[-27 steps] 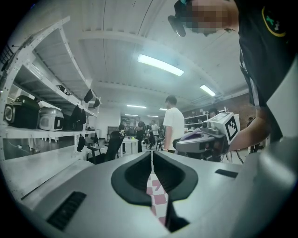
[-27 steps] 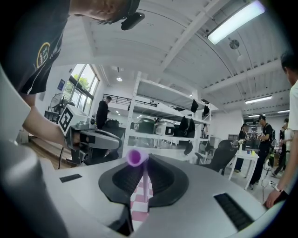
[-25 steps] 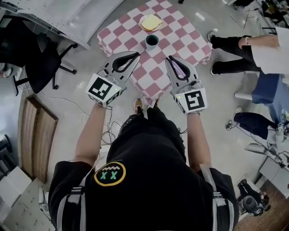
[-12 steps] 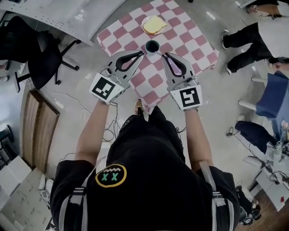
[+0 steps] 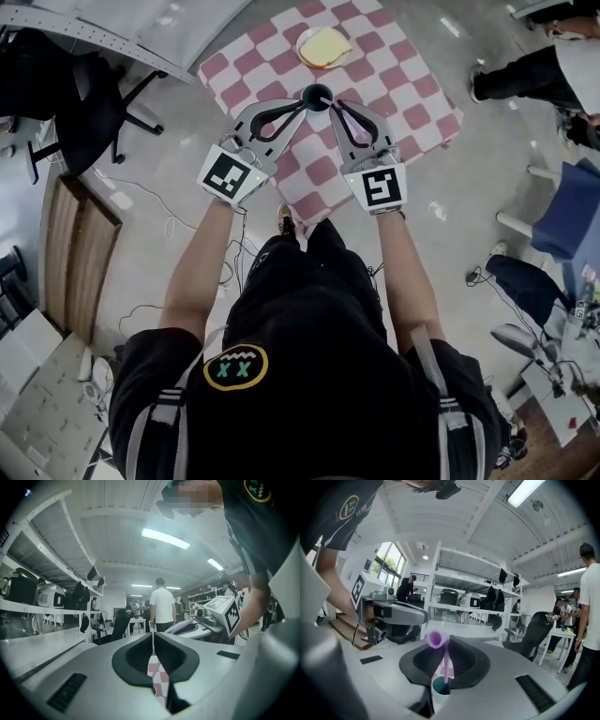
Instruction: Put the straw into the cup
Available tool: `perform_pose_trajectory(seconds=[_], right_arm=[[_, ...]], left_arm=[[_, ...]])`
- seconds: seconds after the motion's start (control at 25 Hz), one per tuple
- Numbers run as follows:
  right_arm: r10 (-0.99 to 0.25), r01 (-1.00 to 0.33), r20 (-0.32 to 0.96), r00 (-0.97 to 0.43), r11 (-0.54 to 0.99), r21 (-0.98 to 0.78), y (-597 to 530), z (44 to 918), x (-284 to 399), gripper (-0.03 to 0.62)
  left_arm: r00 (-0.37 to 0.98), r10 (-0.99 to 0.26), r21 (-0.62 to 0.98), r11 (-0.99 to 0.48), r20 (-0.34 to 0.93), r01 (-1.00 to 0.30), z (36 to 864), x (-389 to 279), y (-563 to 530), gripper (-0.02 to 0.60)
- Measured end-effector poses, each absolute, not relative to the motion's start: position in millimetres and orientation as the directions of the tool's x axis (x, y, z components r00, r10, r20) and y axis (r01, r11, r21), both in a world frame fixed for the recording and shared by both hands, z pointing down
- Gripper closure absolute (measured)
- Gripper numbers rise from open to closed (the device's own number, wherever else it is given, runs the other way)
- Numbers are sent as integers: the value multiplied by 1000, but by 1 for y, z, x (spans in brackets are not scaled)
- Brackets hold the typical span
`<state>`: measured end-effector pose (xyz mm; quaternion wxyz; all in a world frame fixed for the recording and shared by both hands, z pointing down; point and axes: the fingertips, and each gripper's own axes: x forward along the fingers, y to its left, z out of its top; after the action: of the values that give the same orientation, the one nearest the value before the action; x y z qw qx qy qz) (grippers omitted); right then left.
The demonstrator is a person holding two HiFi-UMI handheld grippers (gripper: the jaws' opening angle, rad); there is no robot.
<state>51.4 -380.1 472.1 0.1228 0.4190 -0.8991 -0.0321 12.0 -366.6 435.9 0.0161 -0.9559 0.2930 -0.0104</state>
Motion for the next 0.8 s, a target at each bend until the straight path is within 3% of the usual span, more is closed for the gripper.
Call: perform_pose_trajectory(seconds=[0.8], right_arm=[[-727,-744,313,-611,663,88,-419,585,44,542]], left_arm=[[808,-581,-20,-813,96,-582,508,14,-394,552]])
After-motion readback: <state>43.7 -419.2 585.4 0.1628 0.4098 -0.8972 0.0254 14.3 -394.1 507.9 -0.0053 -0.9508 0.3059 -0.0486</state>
